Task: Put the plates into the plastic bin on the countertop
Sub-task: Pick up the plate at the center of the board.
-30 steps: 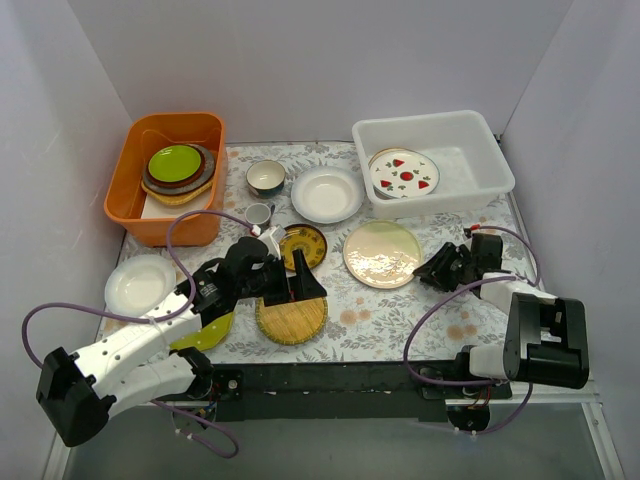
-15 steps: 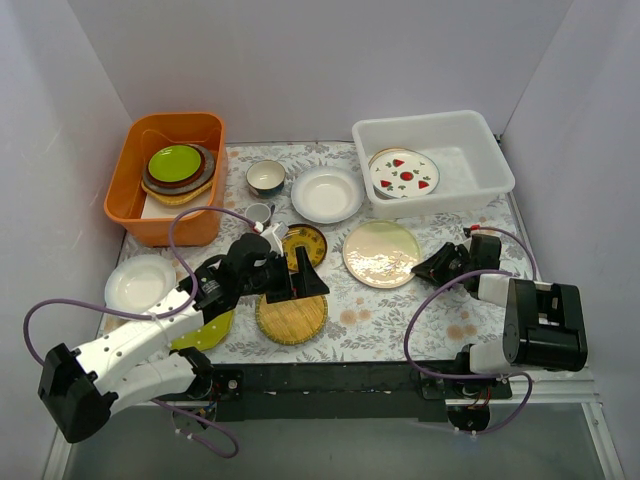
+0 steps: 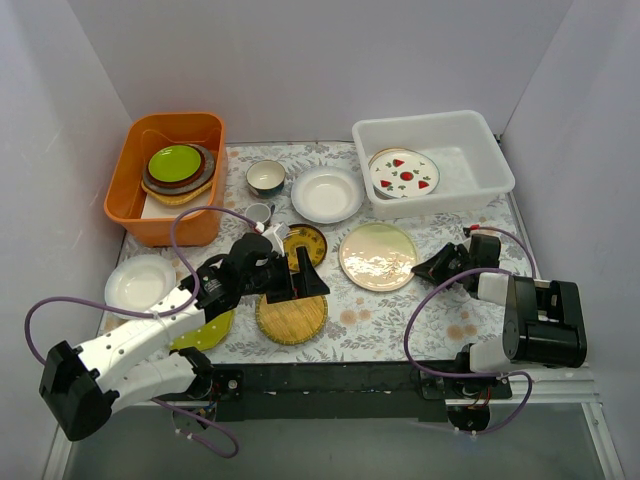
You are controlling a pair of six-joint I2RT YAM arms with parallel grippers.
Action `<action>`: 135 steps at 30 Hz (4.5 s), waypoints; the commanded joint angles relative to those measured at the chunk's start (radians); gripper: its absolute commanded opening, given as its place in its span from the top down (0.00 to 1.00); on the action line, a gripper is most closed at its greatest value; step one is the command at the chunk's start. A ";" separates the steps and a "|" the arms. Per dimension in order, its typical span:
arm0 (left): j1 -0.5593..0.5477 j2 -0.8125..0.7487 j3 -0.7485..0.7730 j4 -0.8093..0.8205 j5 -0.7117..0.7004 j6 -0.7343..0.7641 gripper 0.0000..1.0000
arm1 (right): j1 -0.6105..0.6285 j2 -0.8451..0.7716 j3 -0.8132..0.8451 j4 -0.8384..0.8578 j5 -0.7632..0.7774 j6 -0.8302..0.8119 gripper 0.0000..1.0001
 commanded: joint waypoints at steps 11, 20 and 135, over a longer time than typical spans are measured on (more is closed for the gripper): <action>-0.023 0.093 0.001 0.121 -0.047 -0.016 0.08 | -0.013 -0.183 0.102 -0.266 0.001 -0.110 0.99; -0.110 0.372 0.047 0.259 -0.099 -0.019 0.14 | -0.036 -0.294 0.139 -0.416 -0.025 -0.159 0.99; -0.074 0.871 0.362 0.186 -0.334 -0.098 1.00 | -0.114 -0.332 0.081 -0.473 -0.178 -0.262 0.99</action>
